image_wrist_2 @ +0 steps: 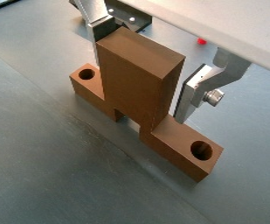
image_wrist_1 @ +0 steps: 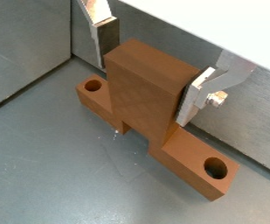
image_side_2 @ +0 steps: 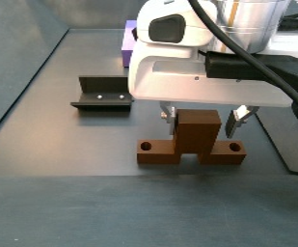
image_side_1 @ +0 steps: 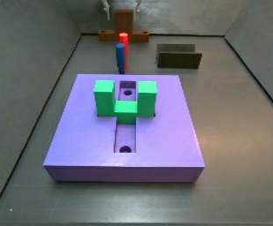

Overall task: Pick up the brown object. Move up. Move to above the board. Insert the brown object.
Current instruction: Pick up the brown object.

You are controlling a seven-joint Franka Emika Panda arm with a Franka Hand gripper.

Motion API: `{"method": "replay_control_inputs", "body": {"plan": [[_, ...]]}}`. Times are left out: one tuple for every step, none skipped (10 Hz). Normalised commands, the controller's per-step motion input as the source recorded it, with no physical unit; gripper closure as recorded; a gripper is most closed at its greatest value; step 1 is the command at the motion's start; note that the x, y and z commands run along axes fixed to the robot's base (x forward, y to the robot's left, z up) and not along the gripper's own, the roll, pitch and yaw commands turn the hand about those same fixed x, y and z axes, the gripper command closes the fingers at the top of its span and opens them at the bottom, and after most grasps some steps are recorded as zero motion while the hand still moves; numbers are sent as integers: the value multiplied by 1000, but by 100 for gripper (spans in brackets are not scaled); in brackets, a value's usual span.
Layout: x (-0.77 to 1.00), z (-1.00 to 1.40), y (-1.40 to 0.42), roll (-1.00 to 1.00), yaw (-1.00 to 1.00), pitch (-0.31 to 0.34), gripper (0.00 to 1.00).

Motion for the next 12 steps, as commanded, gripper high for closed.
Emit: {"method": "replay_control_inputs", "body": {"plan": [[-17,0,0,44,0,0,0],[0,0,0,0,0,0,100],[0,0,0,0,0,0,100],[0,0,0,0,0,0,100],[0,0,0,0,0,0,100],[0,0,0,0,0,0,100],[0,0,0,0,0,0,100],[0,0,0,0,0,0,100],[0,0,0,0,0,0,100],[0,0,0,0,0,0,100],[0,0,0,0,0,0,100],[0,0,0,0,0,0,100]]}}
